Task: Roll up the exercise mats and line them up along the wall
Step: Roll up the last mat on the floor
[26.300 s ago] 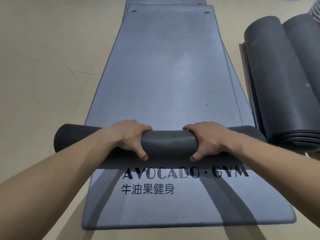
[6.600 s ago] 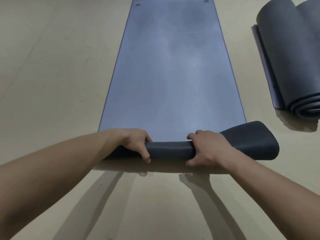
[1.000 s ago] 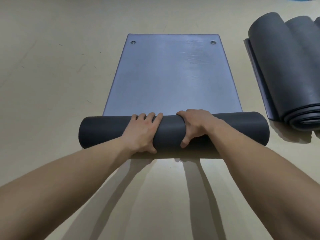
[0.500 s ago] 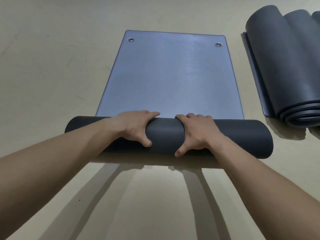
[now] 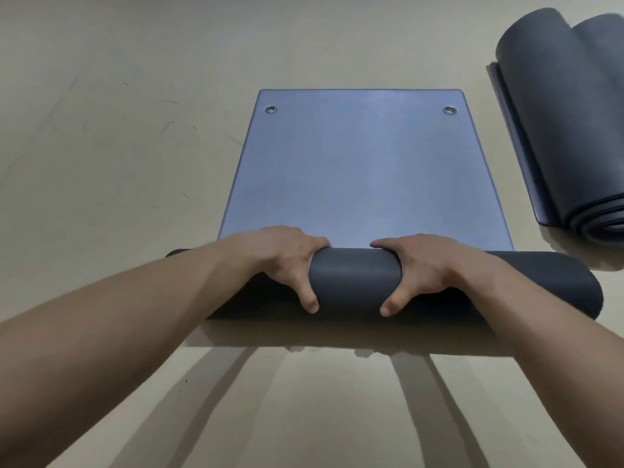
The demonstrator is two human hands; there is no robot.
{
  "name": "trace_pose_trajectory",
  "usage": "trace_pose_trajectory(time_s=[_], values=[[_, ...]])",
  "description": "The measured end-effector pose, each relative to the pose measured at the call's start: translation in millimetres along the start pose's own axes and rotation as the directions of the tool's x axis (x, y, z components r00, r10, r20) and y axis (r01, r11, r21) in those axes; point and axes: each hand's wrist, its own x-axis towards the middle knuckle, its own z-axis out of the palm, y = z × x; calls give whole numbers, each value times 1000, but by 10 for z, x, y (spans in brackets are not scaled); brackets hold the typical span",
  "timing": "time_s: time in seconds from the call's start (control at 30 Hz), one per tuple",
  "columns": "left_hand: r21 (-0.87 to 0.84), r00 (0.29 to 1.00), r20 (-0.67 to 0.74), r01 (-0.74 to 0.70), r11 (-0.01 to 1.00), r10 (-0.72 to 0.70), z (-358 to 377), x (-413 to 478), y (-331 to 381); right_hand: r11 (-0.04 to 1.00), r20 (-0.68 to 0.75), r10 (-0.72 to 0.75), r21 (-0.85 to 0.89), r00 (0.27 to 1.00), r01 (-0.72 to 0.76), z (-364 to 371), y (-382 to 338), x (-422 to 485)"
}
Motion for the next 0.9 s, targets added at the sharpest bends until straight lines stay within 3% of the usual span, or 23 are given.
trace_pose_trajectory(time_s=[0.1, 0.2, 0.3, 0.4, 0.47, 0.53, 0.63, 0.77, 0.9], values=[[-150, 989, 146, 0, 989, 22, -41, 73, 5, 979, -200, -18, -204, 980, -24, 331, -192, -121], [-224, 985, 174, 25, 974, 15, -61, 108, -23, 980, -249, -8, -195, 968, -42, 432, -230, -48], [-47, 994, -105, 30, 998, -35, -36, 67, 32, 995, -155, 8, -95, 988, -23, 151, -144, 152], [206, 906, -423, 101, 973, -5, 361, -29, 260, 999, -125, -6, -38, 992, 1, 11, -96, 280], [264, 894, -447, 105, 959, 25, 559, -20, 309, 993, -264, -25, -122, 964, -8, 135, -73, 236], [196, 917, -397, 56, 979, 27, 444, 81, 201, 965, -434, -34, -247, 900, -83, 445, -48, 126], [137, 944, -329, 15, 990, 31, 200, 183, 94, 933, -529, -63, -331, 847, -137, 734, 6, 107], [247, 865, -502, 127, 961, 15, 549, 66, 126, 940, -449, -91, -333, 889, -72, 388, 95, 273], [289, 864, -504, 176, 941, -7, 485, 17, -7, 964, -312, -66, -266, 948, -20, 14, 107, 407]])
